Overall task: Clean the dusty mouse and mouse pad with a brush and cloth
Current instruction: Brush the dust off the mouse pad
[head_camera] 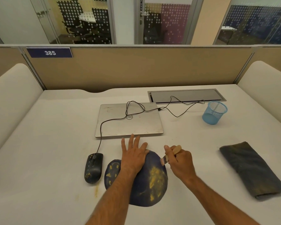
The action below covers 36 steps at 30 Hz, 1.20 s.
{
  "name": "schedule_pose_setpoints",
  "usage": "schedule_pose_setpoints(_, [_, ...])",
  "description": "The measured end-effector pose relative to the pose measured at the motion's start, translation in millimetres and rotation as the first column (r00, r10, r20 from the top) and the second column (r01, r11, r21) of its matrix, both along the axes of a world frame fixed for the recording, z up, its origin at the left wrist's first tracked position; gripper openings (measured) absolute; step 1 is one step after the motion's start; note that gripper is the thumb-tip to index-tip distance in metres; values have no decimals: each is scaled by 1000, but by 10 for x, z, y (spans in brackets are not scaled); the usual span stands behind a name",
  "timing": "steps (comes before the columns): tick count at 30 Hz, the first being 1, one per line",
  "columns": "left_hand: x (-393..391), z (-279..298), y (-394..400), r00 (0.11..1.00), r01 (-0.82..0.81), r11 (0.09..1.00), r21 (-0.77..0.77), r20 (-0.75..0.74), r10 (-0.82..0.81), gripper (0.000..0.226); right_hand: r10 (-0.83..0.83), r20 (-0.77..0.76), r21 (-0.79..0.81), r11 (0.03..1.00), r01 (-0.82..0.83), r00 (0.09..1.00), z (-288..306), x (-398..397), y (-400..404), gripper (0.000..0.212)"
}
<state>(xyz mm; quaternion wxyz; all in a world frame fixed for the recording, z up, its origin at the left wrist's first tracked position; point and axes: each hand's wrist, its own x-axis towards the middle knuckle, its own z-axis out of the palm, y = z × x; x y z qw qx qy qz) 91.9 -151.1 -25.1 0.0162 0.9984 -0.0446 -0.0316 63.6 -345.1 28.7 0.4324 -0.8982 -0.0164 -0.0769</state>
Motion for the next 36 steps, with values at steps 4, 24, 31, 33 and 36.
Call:
schedule_pose_setpoints(4, [19,45,-1,998,-62,977,-204,-19,59,57,-5,4,-23,1000,5,1000,8,0,-42,52])
schedule_pose_setpoints(24, [241,249,41,992,-123,915,-383,-38,117,18,8,53,-27,1000,-7,999,2,71,-40,49])
schedule_pose_setpoints(31, [82,-22,-18,997,7,995,-102,71,1,37,77,-2,-94,993,-77,997,-18,26,-7,45])
schedule_pose_setpoints(33, [76,-54,-14,999,7,997,-78,46,-3,43,92,-76,-120,988,-101,993,-20,10,6,45])
schedule_pose_setpoints(36, [100,-83,-11,1000,14,998,-56,-9,-14,50,37,-95,-76,996,-44,995,6,11,-14,51])
